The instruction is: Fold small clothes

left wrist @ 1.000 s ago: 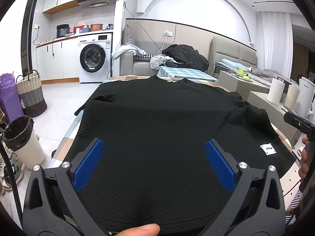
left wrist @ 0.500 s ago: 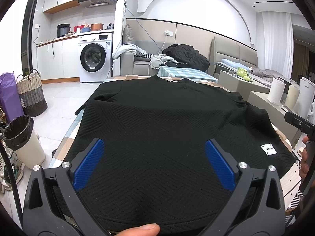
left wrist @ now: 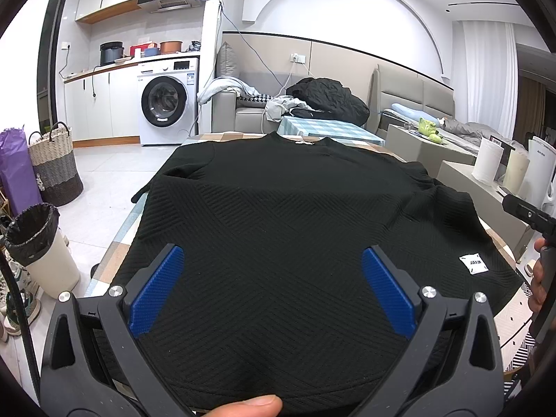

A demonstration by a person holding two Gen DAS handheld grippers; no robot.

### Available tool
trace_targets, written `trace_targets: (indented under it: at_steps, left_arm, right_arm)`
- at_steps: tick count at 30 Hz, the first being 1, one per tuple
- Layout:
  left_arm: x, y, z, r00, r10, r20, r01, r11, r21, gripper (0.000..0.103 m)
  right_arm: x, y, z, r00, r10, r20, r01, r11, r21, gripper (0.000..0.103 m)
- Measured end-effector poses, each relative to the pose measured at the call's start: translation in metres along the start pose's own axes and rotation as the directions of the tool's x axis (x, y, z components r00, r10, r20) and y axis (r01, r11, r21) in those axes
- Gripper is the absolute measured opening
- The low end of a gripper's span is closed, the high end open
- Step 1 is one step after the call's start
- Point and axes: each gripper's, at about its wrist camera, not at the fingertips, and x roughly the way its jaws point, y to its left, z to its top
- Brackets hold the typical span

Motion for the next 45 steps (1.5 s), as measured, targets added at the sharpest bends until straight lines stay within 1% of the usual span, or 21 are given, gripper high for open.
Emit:
trace_targets:
  at_steps: [19,27,34,39,45]
  left_arm:
    - [0.001,0.001,-0.003,1.0,-0.002,-0.005,0.002,1.0,-0.005,0.102]
    - [0.003,0.003,-0.003,1.0,-0.002,-0.01,0.002,1.0,-0.007,0.102]
    - [0.005,0.004,-0.004,1.0,-0.003,-0.016,0.003,1.0,-0.007,0.102]
    - [0.004,0.004,-0.004,1.0,-0.005,-0.017,0.004,1.0,-0.006,0.102]
    - [0.005,0.004,-0.004,1.0,-0.007,-0.027,0.006,1.0,-0.007,0.102]
  right_arm:
    - [0.0,-0.003,0.001,1.0,-0.004,-0.003,0.004,1.0,-0.002,0.103]
    - [0.0,-0.006,0.002,1.0,-0.013,-0.004,0.013,1.0,0.022,0.103]
    - [0.002,-0.006,0.002,1.0,-0.014,-0.009,0.015,1.0,0.021,0.103]
    - [0.005,-0.004,0.001,1.0,-0.018,-0.02,0.018,1.0,0.016,0.103]
    - [0.01,-0.003,0.003,0.998,-0.043,-0.046,0.044,0.999,0.01,0.103]
